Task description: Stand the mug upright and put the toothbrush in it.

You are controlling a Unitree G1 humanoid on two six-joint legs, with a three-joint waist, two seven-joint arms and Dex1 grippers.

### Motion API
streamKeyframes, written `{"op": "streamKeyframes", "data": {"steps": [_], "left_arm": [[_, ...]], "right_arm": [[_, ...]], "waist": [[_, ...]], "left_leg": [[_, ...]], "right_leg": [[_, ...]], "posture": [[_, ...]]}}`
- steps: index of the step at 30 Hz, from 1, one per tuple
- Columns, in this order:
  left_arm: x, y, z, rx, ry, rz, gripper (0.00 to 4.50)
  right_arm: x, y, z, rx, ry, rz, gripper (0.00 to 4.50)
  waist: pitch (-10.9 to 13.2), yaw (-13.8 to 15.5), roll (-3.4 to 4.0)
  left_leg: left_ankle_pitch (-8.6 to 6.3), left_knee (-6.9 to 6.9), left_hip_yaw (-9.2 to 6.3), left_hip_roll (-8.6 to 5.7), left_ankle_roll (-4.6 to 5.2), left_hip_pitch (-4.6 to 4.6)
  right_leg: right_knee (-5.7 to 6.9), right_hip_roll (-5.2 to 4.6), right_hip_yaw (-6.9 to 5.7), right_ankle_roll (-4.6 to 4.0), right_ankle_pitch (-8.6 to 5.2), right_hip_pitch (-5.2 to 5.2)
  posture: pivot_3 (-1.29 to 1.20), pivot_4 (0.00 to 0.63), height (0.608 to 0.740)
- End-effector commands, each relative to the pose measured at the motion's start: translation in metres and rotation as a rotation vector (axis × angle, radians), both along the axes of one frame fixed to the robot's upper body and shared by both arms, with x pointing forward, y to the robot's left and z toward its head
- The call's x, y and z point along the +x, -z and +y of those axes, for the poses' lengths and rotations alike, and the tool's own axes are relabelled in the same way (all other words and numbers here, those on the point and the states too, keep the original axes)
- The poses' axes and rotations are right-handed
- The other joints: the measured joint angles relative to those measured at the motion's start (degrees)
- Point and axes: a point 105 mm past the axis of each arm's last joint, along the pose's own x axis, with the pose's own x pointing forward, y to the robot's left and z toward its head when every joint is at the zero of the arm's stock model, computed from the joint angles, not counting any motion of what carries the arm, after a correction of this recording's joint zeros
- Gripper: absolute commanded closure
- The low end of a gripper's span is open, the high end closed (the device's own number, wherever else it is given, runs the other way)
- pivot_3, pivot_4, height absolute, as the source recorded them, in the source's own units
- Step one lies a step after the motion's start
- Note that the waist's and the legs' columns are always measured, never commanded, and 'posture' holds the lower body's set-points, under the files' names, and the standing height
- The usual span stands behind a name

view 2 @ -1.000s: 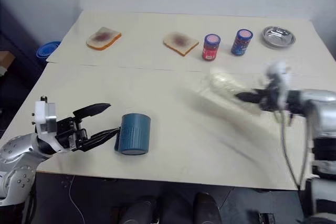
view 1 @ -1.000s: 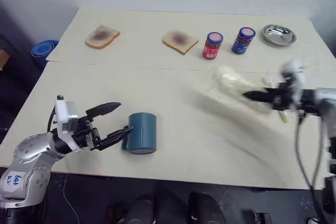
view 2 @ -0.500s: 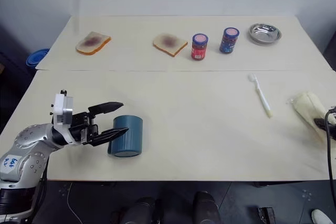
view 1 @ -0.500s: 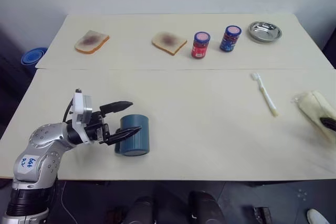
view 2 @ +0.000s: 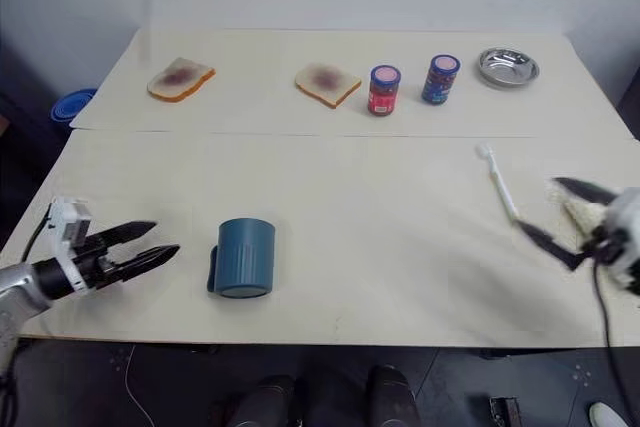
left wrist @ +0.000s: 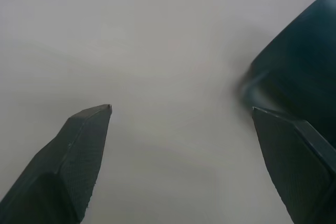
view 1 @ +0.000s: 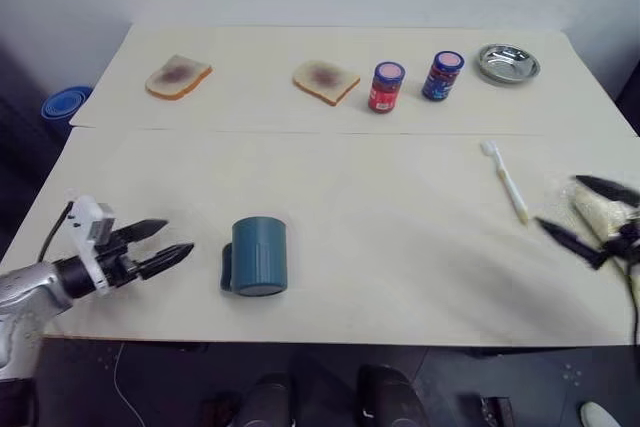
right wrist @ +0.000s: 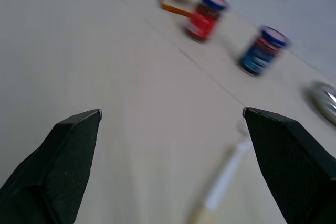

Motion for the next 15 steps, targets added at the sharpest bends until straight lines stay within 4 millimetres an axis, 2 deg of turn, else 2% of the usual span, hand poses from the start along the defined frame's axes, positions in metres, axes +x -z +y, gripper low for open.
{"op": "streamKeyframes", "data": {"steps": [1, 3, 7, 11, 15], "left_arm": [[-0.009, -0.009, 0.012, 0.048, -0.139, 0.096, 0.00], [-0.019, -0.007, 0.012, 0.062, -0.183, 0.191, 0.00], [-0.033, -0.015, -0.003, 0.000, -0.192, 0.317, 0.00], [-0.031, -0.020, -0.030, -0.040, -0.135, 0.359, 0.00], [-0.013, -0.022, -0.062, -0.067, -0.062, 0.327, 0.00]], "right_arm": [[-0.011, -0.004, 0.043, 0.025, -0.217, -0.067, 0.03], [-0.017, 0.002, 0.058, 0.052, -0.294, -0.052, 0.03], [-0.030, 0.010, 0.084, 0.102, -0.438, -0.054, 0.03], [-0.038, 0.010, 0.097, 0.145, -0.509, -0.045, 0.03], [-0.038, 0.017, 0.096, 0.134, -0.492, -0.022, 0.03]], "waist": [[0.0, 0.2, 0.01], [0.0, 0.4, 0.00], [0.0, 0.6, -0.03], [0.0, 0.4, -0.01], [0.0, 0.3, -0.07]], "left_leg": [[0.00, 0.02, -0.04, -0.04, 0.01, 0.00], [-0.01, 0.07, -0.25, -0.10, 0.02, -0.06], [-0.03, 0.08, -0.54, -0.17, 0.04, -0.09], [-0.01, 0.08, -0.60, -0.18, -0.01, -0.07], [-0.01, 0.10, -0.64, -0.20, -0.01, -0.06]], "right_leg": [[0.04, -0.04, 0.00, 0.00, 0.00, 0.01], [0.09, -0.13, 0.09, -0.01, 0.00, 0.02], [0.05, -0.17, 0.15, -0.05, -0.02, 0.14], [0.08, -0.13, 0.14, -0.07, -0.04, 0.19], [0.10, -0.10, 0.11, -0.07, -0.04, 0.22]], "posture": [[0.00, 0.150, 0.740], [0.00, 0.150, 0.740], [0.00, 0.150, 0.740], [0.00, 0.150, 0.740], [0.00, 0.150, 0.740]]}}
